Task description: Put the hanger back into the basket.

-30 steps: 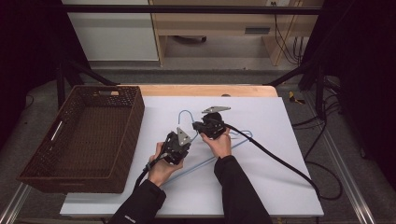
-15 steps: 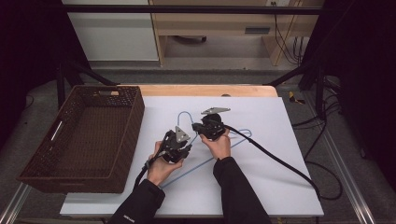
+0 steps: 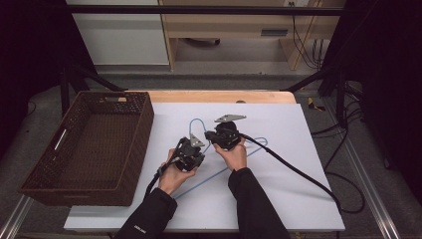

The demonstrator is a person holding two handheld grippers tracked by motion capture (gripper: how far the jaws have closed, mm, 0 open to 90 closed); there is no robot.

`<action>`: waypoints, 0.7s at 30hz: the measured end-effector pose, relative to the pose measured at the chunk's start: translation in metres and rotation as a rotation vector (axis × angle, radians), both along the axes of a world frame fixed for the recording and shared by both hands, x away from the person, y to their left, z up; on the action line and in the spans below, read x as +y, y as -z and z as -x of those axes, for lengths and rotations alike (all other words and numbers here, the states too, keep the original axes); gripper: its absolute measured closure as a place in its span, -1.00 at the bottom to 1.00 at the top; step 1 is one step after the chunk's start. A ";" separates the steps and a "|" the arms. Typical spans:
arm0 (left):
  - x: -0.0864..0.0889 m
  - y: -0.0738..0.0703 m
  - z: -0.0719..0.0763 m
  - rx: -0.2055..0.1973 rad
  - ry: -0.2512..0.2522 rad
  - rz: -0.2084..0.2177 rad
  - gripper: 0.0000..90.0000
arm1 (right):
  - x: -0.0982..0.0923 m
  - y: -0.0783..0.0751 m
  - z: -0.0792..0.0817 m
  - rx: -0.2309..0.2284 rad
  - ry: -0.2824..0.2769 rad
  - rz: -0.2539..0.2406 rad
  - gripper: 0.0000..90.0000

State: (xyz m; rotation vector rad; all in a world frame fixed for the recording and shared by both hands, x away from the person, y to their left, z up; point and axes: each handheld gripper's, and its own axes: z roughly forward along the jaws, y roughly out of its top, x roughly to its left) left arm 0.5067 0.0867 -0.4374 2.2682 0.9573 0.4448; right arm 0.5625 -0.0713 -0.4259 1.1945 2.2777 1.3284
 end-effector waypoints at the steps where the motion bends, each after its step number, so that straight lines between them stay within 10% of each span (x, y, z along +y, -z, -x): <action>1: -0.001 0.000 0.001 -0.009 -0.005 -0.006 0.89 | 0.000 -0.001 0.001 0.003 0.002 -0.002 0.91; 13: -0.002 -0.009 0.010 -0.051 -0.011 0.010 0.93 | -0.008 -0.017 0.015 -0.067 -0.001 0.008 0.74; 21: -0.001 -0.022 0.021 -0.093 0.001 0.044 0.94 | -0.053 -0.044 0.051 -0.159 0.003 -0.007 0.40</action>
